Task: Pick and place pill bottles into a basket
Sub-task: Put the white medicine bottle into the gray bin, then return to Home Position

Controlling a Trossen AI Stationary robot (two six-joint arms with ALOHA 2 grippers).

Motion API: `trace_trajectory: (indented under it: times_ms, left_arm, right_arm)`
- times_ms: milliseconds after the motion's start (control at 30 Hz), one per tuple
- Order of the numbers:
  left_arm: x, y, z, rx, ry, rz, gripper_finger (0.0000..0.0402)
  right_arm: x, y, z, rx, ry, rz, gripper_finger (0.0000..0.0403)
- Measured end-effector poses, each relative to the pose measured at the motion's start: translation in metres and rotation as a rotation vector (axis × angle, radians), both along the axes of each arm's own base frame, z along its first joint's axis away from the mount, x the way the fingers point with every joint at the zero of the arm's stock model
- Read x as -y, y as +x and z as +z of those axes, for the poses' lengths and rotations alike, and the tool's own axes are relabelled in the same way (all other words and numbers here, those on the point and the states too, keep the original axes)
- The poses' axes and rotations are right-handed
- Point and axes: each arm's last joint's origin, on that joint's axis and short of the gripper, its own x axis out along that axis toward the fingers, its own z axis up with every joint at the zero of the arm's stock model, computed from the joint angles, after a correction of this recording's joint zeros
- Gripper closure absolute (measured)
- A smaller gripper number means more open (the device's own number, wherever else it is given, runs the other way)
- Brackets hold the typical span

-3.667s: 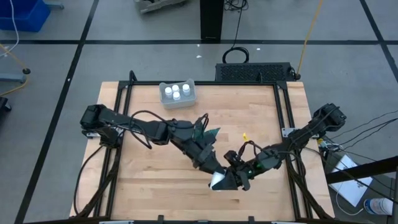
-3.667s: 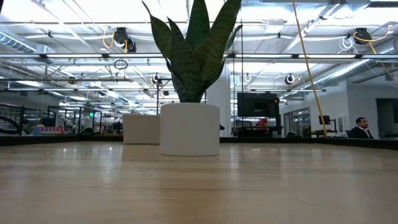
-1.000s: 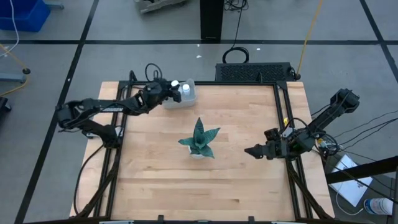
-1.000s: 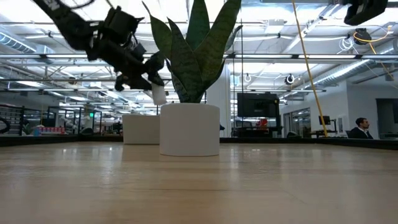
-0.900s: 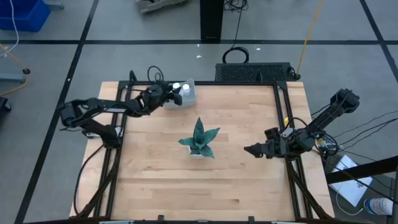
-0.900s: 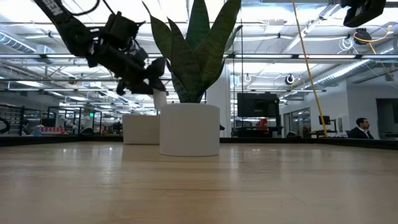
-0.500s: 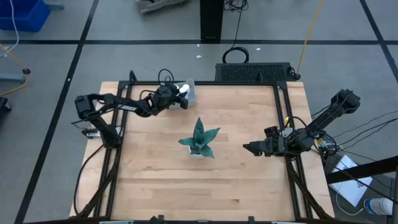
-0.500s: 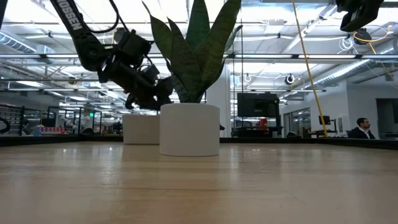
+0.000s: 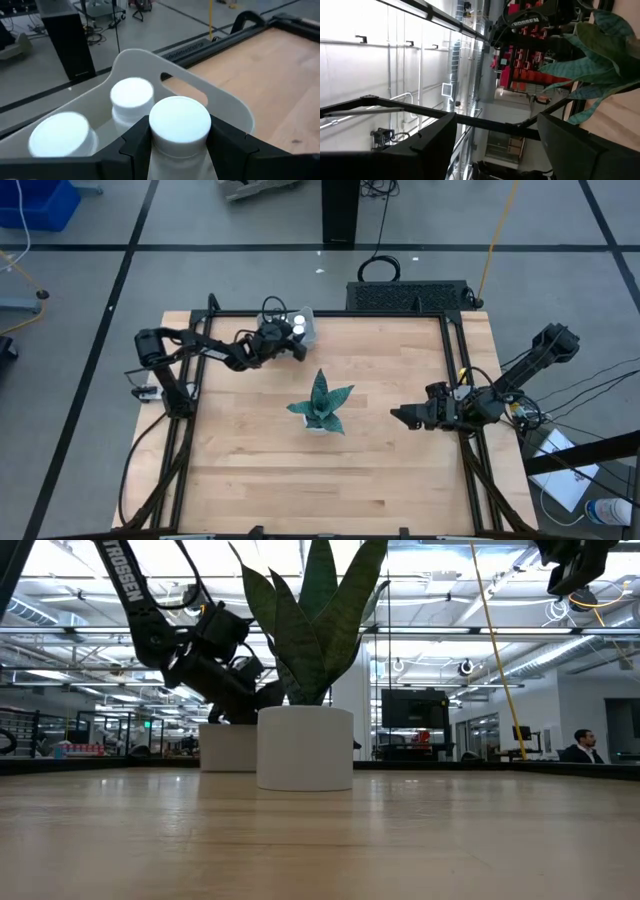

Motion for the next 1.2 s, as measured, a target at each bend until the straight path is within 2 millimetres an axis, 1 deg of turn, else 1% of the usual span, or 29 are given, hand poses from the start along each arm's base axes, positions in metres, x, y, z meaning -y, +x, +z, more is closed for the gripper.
trace_trajectory:
  times_ms: [133, 300, 433, 567, 633, 733, 1000, 1100, 1133, 1200]
  left_arm:
    - [-0.001, 0.001, -0.003, 0.01, 0.0, 0.008, 0.0223]
    - [-0.002, 0.001, -0.002, 0.011, 0.032, 0.043, 0.0183]
    - [-0.003, 0.002, -0.003, 0.013, -0.008, 0.066, 0.0153]
    - [-0.002, 0.002, -0.003, 0.01, -0.019, 0.069, 0.0134]
    - [0.0, 0.003, 0.0, 0.022, -0.005, 0.072, 0.013]
    - [0.004, 0.002, 0.012, 0.041, 0.036, 0.08, 0.0129]
    - [0.015, -0.009, 0.063, 0.134, 0.106, 0.048, 0.0128]
    - [0.024, -0.017, 0.087, 0.224, 0.07, 0.009, 0.013]
    - [0.027, -0.021, 0.093, 0.245, 0.042, -0.01, 0.0135]
    - [0.038, -0.027, 0.105, 0.296, -0.025, -0.058, 0.0157]
  right_arm:
    - [0.0, 0.0, 0.0, 0.0, 0.004, -0.001, 0.0138]
    - [0.0, 0.0, 0.0, -0.001, 0.004, -0.001, 0.0138]
    - [0.0, 0.0, 0.0, 0.0, 0.011, 0.001, 0.0139]
    - [0.0, 0.0, 0.0, 0.0, 0.01, 0.0, 0.014]
    - [0.0, 0.0, 0.0, -0.001, 0.007, 0.0, 0.014]
    - [0.0, 0.0, 0.0, -0.003, -0.013, -0.005, 0.014]
    - [0.0, 0.0, 0.0, -0.012, -0.101, -0.028, 0.014]
    - [0.0, 0.0, 0.0, -0.019, -0.154, -0.044, 0.014]
    - [0.0, 0.0, 0.0, -0.023, -0.179, -0.056, 0.014]
    - [0.001, 0.0, 0.0, -0.037, -0.232, -0.091, 0.0143]
